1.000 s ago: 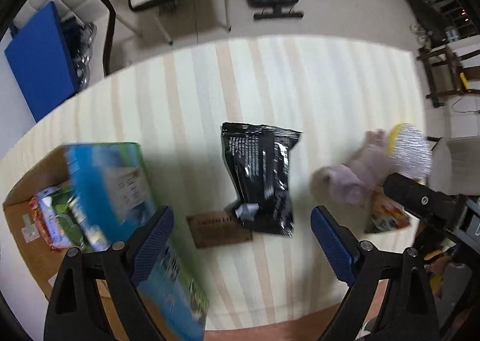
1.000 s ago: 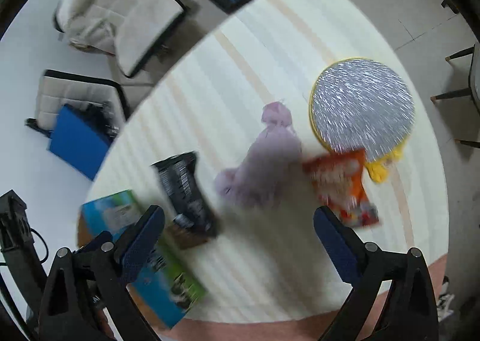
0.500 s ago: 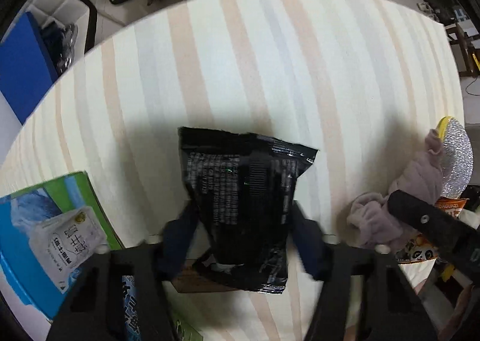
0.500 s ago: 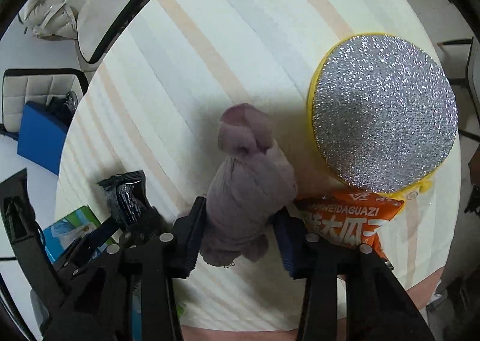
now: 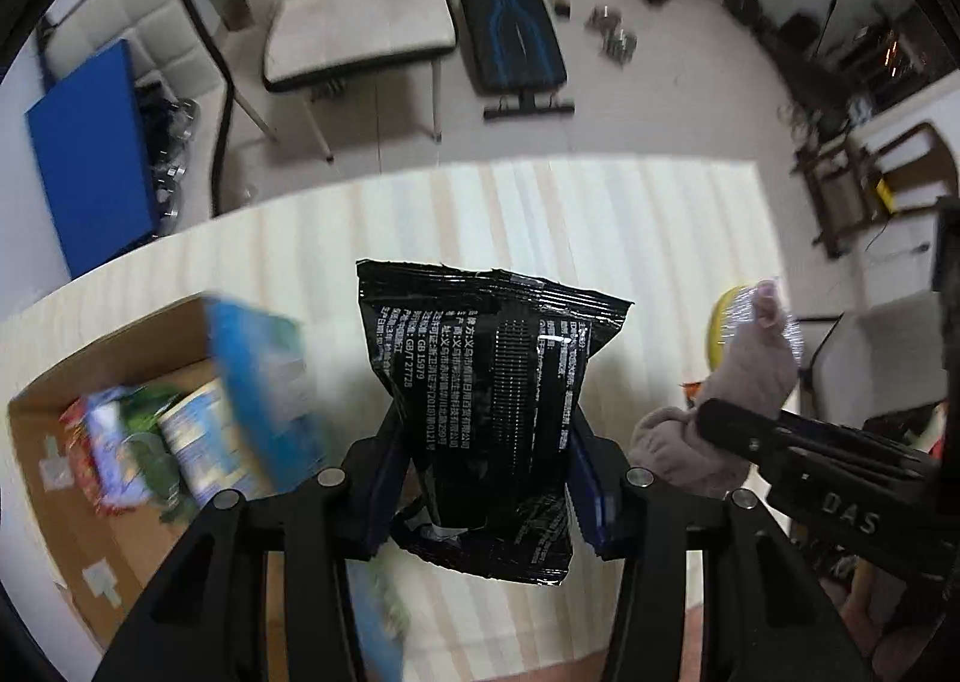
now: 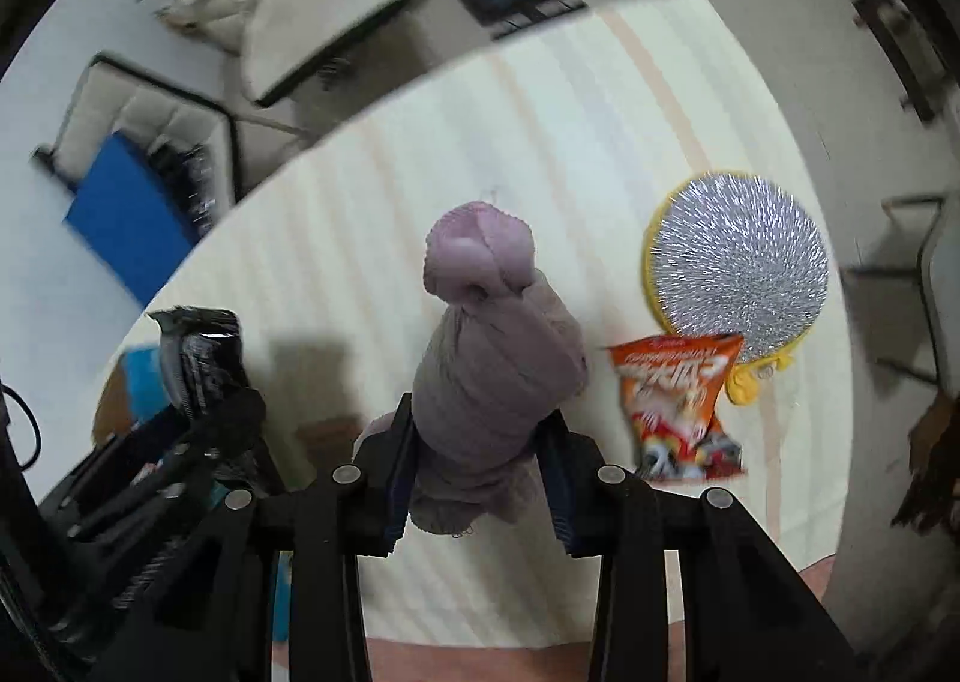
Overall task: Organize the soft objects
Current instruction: 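Grasp the black bag with the left tool while the right grasps the lilac plush, then lower both items into the box and open both tools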
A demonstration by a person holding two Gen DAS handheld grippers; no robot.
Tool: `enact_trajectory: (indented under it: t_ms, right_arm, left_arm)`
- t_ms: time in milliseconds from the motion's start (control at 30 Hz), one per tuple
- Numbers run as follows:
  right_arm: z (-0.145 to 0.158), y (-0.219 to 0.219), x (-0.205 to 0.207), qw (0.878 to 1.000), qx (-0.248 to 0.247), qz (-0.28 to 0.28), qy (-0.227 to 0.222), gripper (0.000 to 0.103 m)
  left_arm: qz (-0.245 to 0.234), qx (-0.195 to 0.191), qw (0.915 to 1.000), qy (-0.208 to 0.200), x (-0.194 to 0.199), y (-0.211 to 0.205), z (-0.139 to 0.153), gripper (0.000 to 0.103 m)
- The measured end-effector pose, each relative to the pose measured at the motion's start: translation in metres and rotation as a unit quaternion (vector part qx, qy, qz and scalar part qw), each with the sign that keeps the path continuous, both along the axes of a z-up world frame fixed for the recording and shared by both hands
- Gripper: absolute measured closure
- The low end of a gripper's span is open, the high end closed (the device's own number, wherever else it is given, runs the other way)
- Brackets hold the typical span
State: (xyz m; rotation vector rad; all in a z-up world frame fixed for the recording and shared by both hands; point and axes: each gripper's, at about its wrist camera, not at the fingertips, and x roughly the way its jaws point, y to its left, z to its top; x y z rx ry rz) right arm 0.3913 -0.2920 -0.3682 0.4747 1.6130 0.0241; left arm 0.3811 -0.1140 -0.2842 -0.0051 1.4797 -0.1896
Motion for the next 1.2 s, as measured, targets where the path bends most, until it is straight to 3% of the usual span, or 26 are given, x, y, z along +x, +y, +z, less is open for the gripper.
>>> enact_trajectory:
  t_ms: [100, 200, 333, 500, 700, 833, 1033, 1200]
  right_arm:
    - [0.042, 0.029, -0.015, 0.999, 0.009, 0.038, -0.037, 0.064]
    - [0.073, 0.055, -0.034, 0.995, 0.021, 0.073, -0.063, 0.064]
    - [0.107, 0.1, -0.06, 0.988, 0.045, 0.125, -0.082, 0.064]
    - [0.124, 0.183, -0.097, 0.975, 0.07, 0.188, -0.092, 0.064]
    - [0.103, 0.285, -0.121, 0.962, 0.08, 0.251, -0.078, 0.064]
    - [0.069, 0.344, -0.128, 0.954, 0.069, 0.286, -0.062, 0.064]
    - [0.027, 0.393, -0.137, 0.944, 0.053, 0.325, -0.033, 0.064]
    - [0.004, 0.416, -0.146, 0.937, 0.039, 0.347, -0.019, 0.064]
  left_arm:
    - [0.023, -0.019, 0.9991, -0.03, -0.026, 0.043, 0.041, 0.058]
    - [0.048, -0.031, 0.9974, -0.044, -0.055, 0.093, 0.062, 0.058]
    - [0.089, -0.034, 0.9946, -0.042, -0.082, 0.151, 0.072, 0.058]
    - [0.147, -0.022, 0.9885, -0.029, -0.121, 0.226, 0.071, 0.058]
    - [0.209, 0.002, 0.9778, 0.017, -0.138, 0.301, 0.033, 0.058]
    - [0.218, 0.02, 0.9739, 0.058, -0.137, 0.323, -0.005, 0.058]
    - [0.205, 0.046, 0.9714, 0.111, -0.135, 0.344, -0.059, 0.058]
    - [0.196, 0.059, 0.9697, 0.133, -0.136, 0.351, -0.077, 0.058]
